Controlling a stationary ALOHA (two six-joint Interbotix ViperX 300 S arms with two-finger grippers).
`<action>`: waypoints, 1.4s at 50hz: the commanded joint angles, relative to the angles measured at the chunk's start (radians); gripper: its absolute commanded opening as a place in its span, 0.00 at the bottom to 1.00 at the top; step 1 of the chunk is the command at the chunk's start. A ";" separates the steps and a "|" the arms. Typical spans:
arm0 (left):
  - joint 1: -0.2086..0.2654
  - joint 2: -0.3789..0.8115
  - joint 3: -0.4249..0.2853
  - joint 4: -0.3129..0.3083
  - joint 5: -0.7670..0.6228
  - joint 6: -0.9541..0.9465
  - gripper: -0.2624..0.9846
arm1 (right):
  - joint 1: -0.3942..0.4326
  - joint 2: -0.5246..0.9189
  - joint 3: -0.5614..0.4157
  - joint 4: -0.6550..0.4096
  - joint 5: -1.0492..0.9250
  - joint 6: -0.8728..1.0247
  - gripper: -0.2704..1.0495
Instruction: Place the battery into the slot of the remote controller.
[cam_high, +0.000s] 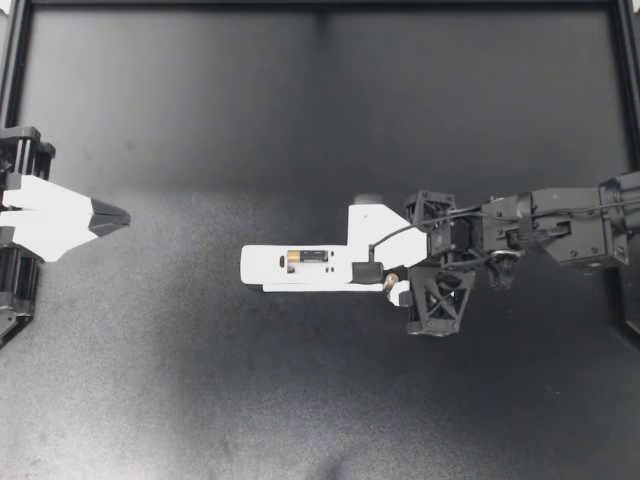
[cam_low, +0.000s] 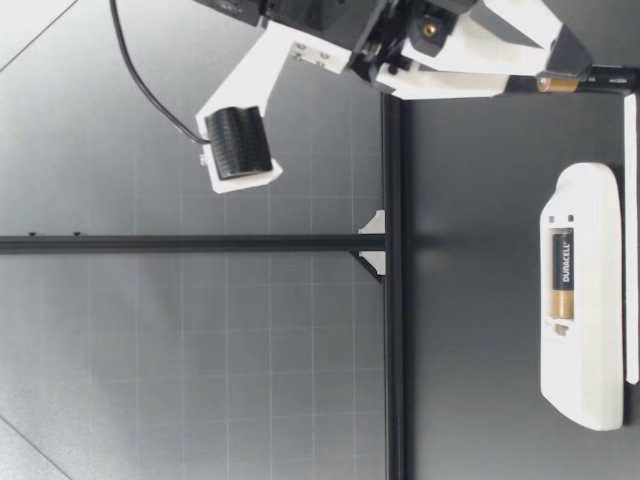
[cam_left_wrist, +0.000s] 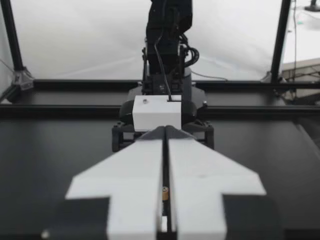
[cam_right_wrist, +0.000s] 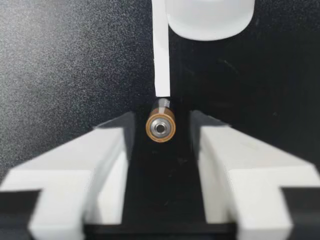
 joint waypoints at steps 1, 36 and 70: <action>0.002 0.005 -0.012 -0.002 -0.009 0.000 0.09 | -0.006 -0.012 -0.025 0.000 -0.006 0.002 0.45; 0.003 0.057 -0.025 -0.002 0.044 -0.006 0.09 | -0.005 -0.075 -0.035 0.002 0.006 0.000 0.21; 0.052 0.683 -0.325 -0.002 0.399 0.025 0.09 | -0.020 -0.173 0.282 0.009 -0.917 0.002 0.21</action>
